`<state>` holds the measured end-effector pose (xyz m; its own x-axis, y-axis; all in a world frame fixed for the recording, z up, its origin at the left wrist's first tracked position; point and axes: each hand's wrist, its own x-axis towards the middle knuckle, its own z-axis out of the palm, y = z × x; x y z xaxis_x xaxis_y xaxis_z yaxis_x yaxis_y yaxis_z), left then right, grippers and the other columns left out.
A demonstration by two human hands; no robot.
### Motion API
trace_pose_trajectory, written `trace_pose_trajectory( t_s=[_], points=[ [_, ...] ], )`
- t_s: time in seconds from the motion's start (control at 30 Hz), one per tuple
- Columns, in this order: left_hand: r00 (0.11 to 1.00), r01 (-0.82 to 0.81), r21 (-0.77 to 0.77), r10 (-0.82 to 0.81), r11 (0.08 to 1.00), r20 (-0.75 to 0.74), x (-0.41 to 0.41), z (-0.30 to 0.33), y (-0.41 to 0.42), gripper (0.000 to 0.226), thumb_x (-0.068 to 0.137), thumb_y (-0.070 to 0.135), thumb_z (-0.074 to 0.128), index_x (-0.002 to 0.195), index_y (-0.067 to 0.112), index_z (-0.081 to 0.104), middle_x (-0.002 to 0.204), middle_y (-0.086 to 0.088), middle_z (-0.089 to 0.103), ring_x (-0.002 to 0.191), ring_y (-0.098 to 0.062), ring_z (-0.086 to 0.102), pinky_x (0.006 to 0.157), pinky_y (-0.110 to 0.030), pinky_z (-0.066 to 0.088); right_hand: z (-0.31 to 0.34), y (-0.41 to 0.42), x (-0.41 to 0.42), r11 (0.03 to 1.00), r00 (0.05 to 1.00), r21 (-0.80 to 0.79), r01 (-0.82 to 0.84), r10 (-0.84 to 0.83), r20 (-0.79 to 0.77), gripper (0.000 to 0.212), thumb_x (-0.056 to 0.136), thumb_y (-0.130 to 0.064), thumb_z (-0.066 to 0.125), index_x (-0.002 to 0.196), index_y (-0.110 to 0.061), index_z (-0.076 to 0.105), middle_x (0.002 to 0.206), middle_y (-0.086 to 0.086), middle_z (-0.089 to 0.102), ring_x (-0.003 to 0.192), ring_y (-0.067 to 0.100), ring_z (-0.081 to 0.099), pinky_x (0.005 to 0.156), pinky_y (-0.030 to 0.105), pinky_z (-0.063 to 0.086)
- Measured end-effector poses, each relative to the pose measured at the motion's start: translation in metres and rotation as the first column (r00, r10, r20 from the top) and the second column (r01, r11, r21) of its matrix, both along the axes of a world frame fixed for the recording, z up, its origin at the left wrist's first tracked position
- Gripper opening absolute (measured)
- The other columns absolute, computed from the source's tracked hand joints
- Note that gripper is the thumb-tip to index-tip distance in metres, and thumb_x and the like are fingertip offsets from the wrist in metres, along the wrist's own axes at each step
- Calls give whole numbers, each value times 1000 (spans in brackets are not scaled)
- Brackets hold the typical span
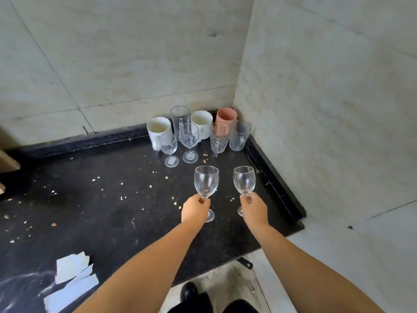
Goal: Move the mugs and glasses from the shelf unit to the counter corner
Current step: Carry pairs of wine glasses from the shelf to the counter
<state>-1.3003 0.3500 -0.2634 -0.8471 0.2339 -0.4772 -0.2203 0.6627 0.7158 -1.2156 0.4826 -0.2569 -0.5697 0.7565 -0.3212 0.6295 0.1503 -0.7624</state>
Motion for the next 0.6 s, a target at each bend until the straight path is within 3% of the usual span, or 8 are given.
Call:
trace_pose_trajectory(
  t_s=[0.1,0.2,0.27,0.37,0.5,0.6],
  points=[
    [999,22,25,-23,999,41,-31,-2,32,19,89,21,54,93,7,67,92,-10,70,88,-27,66,77,-34,50,-4,29,-30,1000,1000,-1,-6,6,19,19,97,-18,44,88,-7,56,90,13,60,80,21,54,69,26,38],
    [996,11,71,-18,997,91,-42,-5,52,20,89,17,51,88,4,65,86,-13,69,80,-28,66,73,-34,51,-9,47,-47,999,999,9,-33,33,4,24,97,-21,48,98,-2,63,101,15,59,89,24,59,72,25,41],
    [995,-9,87,1,996,101,-51,-9,68,18,89,17,52,83,4,63,80,-12,67,75,-26,64,70,-33,49,-14,62,-61,999,999,9,-47,47,-12,26,96,-22,51,103,-1,65,105,16,61,93,25,61,77,28,45],
    [986,-89,101,74,991,148,-65,-16,90,24,88,18,53,89,-3,66,92,-20,69,88,-34,67,79,-40,53,-23,85,-81,997,999,-54,-48,47,-24,27,95,-20,52,101,3,65,105,19,64,94,30,64,85,41,53],
    [974,-162,123,138,979,180,-76,-22,115,24,89,19,57,97,0,67,101,-18,68,95,-32,67,86,-41,53,-35,108,-100,994,997,-86,-65,62,-38,24,93,-18,58,107,0,65,106,13,65,94,21,62,81,30,48],
    [971,-189,154,161,970,179,-82,-22,131,14,88,17,58,85,7,67,90,-14,69,87,-28,66,84,-41,54,-42,121,-112,993,997,-101,-68,63,-46,24,91,-19,60,106,-1,66,103,13,67,94,21,62,80,28,47]
  ],
)
